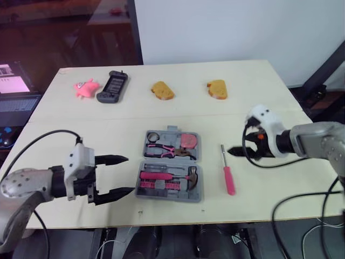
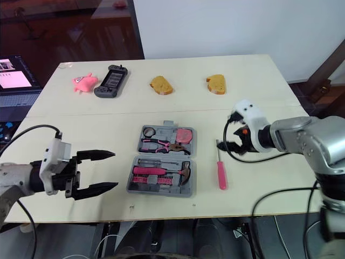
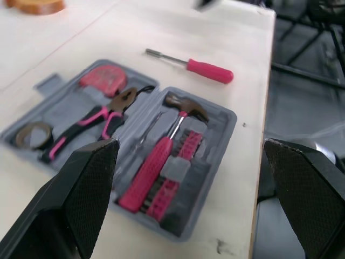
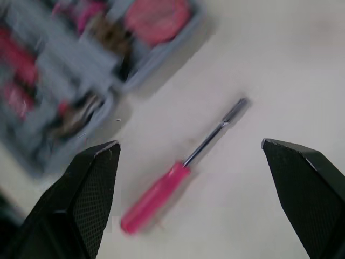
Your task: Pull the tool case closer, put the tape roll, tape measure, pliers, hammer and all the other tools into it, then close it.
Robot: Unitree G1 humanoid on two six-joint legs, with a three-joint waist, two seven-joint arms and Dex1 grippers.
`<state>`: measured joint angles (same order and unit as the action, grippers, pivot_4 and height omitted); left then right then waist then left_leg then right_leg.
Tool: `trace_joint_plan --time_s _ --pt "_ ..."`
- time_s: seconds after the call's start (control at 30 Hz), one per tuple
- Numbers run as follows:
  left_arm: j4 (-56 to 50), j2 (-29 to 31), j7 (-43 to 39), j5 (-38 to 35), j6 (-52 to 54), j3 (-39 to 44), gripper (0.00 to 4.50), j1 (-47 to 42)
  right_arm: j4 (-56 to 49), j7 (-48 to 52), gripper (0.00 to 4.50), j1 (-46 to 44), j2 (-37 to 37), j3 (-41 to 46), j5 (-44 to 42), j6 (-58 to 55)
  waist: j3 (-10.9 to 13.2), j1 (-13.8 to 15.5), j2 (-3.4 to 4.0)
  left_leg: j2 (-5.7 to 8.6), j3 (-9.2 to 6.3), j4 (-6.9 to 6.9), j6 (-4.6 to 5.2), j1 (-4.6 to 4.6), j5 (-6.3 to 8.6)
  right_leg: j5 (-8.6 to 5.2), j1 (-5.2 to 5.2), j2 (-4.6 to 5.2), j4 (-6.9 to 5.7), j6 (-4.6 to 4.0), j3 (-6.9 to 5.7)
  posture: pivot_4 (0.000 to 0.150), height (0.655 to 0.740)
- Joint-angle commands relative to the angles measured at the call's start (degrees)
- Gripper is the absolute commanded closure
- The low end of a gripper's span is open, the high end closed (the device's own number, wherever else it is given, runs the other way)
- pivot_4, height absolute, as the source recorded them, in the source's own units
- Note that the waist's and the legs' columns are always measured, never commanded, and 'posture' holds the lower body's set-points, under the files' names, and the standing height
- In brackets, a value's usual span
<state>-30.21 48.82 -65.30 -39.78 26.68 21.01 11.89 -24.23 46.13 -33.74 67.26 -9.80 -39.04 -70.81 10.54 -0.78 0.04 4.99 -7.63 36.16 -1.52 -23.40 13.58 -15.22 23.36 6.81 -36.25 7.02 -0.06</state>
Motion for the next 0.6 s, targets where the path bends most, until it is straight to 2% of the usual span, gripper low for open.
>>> trace_joint_plan --time_s 0.03,0.1,0.17,0.33,0.5,0.6 --pt "-0.42 -1.65 -1.24 -2.89 -2.39 5.92 0.0 2.98 -0.35 13.54 0.07 0.42 6.84 -6.41 12.4 21.16 0.0 -0.02 0.0 0.0 0.01 0.01 0.0 0.01 0.0 0.01 -0.01 0.0 0.01 0.02 0.01 0.15 0.74" --pt "-0.58 -2.55 -2.75 -2.16 -4.2 7.78 0.0 6.46 2.89 19.21 0.07 0.57 9.41 -10.56 23.18 38.03 -0.01 -0.17 -0.01 0.0 0.06 0.05 -0.01 0.03 0.0 0.03 -0.04 0.0 0.02 0.05 0.01 0.15 0.74" --pt "-1.03 -3.08 -3.23 -2.03 -5.01 8.79 0.0 8.97 6.28 23.28 0.07 -0.2 9.32 -12.62 29.87 49.43 -0.01 -0.34 -0.02 -0.02 0.24 0.05 -0.04 0.08 0.0 0.04 -0.05 -0.01 0.02 0.06 0.03 0.15 0.74" --pt "-2.46 -4.59 -2.61 -1.55 -6.89 9.07 0.0 12.25 15.98 30.73 0.07 -6.39 3.46 -16.98 42.26 72.55 -0.01 -0.28 -0.02 -0.12 0.25 0.05 -0.1 0.11 -0.03 0.04 -0.05 -0.05 -0.02 -0.06 0.06 0.15 0.74" --pt "-2.87 -6.65 -2.32 -0.52 -9.24 9.12 0.0 15.53 29.35 33.32 0.07 -13.69 -3.98 -22.77 54.22 98.06 -0.01 -0.22 -0.03 -0.11 0.17 0.02 -0.1 0.11 -0.04 0.07 -0.03 -0.06 0.0 -0.04 0.1 0.15 0.74" --pt "-3.7 -7.36 -1.46 -0.13 -9.96 9.64 0.0 17.33 34.82 33.65 0.07 -15.59 -6.73 -25.2 59.07 107.36 -0.01 -0.21 -0.04 -0.11 0.16 0.0 -0.1 0.11 -0.04 0.08 -0.02 -0.07 0.02 -0.04 0.11 0.15 0.74"
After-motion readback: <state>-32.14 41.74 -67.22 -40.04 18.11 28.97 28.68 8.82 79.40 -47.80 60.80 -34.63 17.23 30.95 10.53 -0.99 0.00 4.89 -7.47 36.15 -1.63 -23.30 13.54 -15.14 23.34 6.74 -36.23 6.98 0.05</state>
